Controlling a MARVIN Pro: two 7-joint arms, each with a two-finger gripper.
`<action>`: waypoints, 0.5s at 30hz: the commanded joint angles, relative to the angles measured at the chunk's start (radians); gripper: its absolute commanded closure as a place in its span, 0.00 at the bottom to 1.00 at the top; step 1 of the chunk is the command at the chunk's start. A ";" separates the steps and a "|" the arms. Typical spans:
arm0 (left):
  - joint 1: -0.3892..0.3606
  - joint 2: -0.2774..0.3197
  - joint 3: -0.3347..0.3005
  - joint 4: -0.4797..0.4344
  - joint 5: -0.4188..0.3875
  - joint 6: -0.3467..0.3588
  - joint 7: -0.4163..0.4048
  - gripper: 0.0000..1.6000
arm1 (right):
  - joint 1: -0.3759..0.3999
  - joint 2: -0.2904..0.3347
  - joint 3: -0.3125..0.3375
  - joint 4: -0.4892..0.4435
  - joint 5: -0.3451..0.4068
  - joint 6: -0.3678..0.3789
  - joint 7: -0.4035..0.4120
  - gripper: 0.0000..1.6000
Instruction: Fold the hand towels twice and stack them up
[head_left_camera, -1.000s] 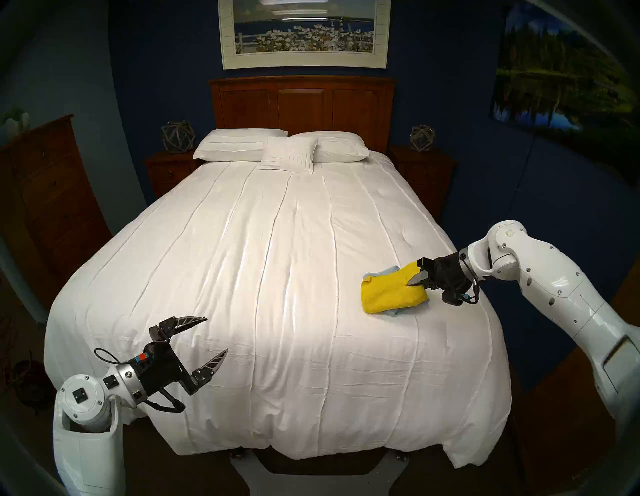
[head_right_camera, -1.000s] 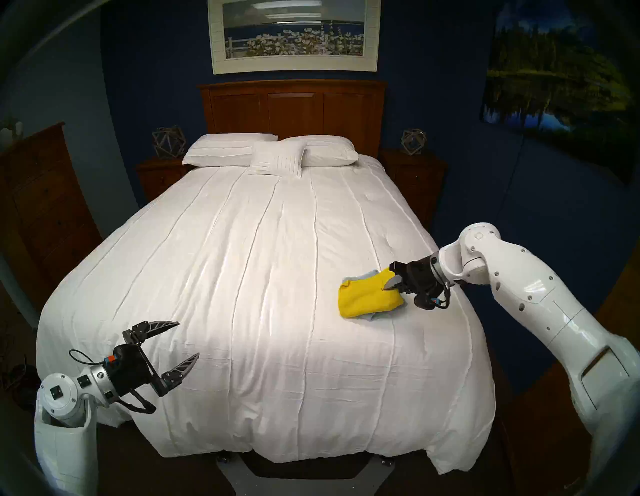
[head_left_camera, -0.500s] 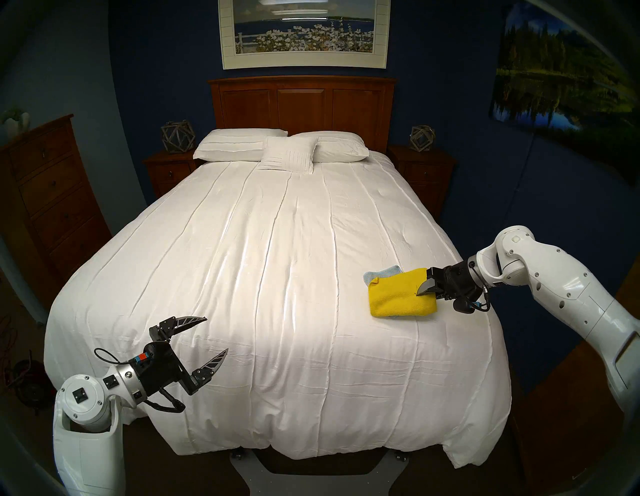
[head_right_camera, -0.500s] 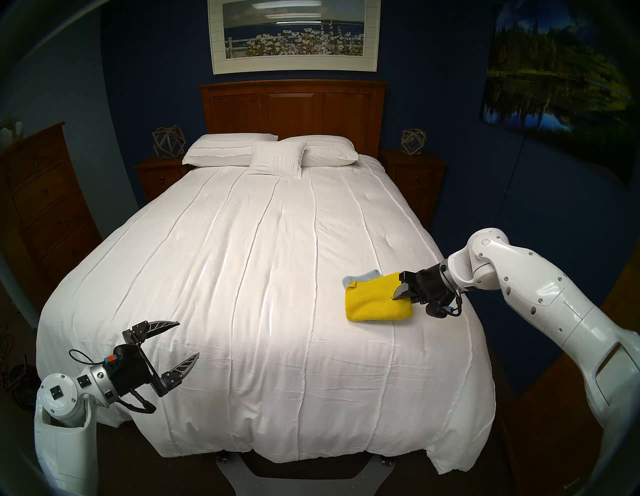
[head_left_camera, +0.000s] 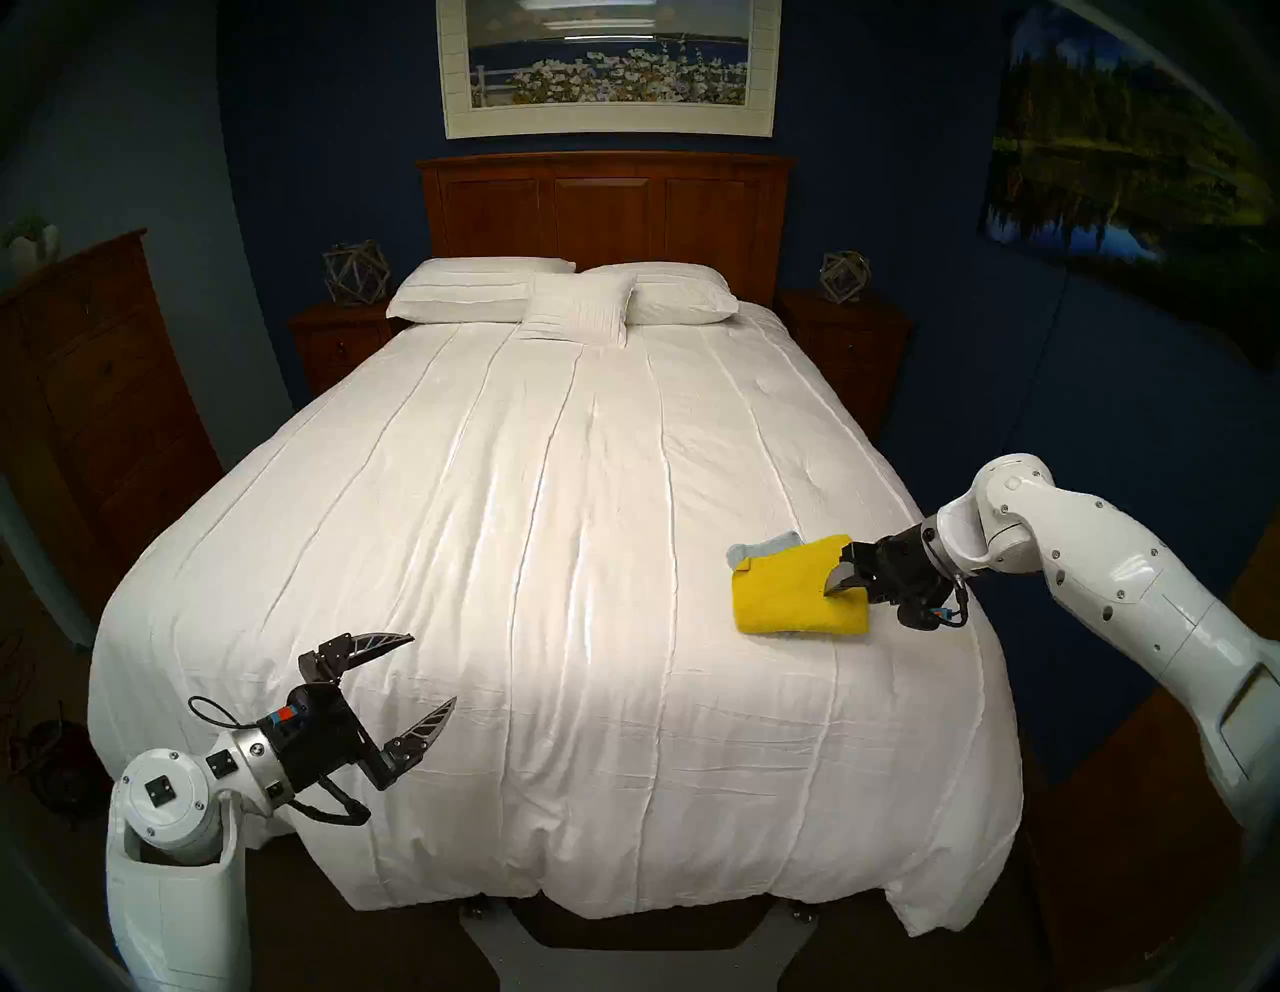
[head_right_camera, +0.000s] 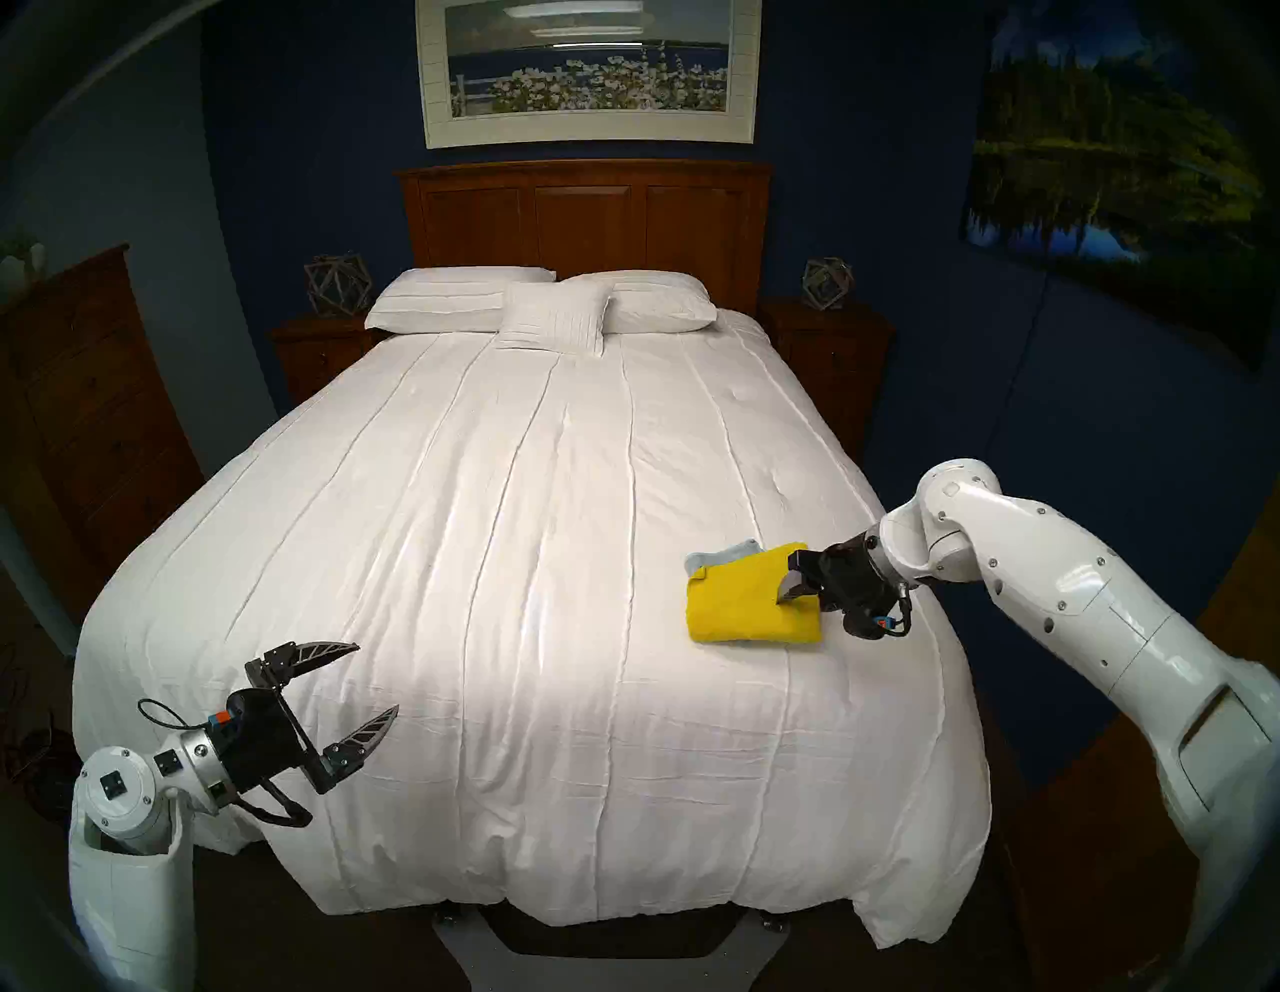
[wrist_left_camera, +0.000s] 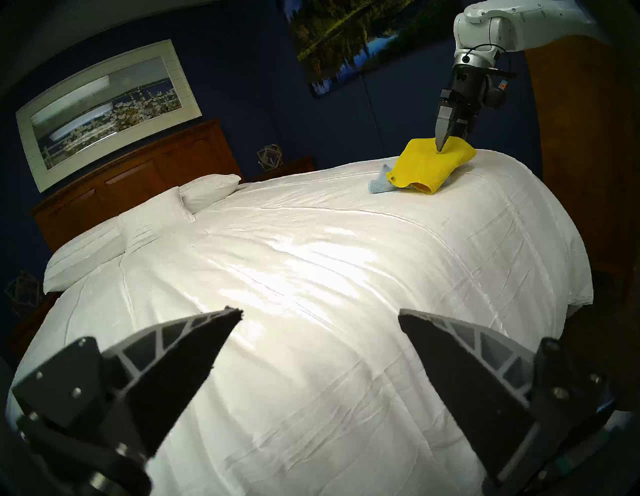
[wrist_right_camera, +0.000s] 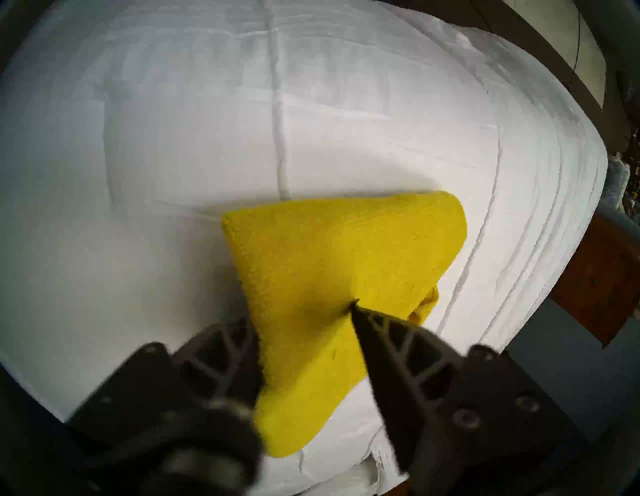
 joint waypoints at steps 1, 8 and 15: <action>-0.001 -0.002 -0.002 -0.017 -0.008 0.001 -0.002 0.00 | 0.029 -0.032 0.014 0.019 0.002 0.017 0.012 0.56; -0.001 -0.002 -0.002 -0.017 -0.008 0.000 -0.002 0.00 | 0.055 -0.083 0.007 0.075 -0.056 0.033 0.031 0.64; -0.001 -0.001 -0.002 -0.017 -0.008 0.000 -0.002 0.00 | 0.070 -0.098 0.016 0.080 -0.079 0.028 0.005 0.61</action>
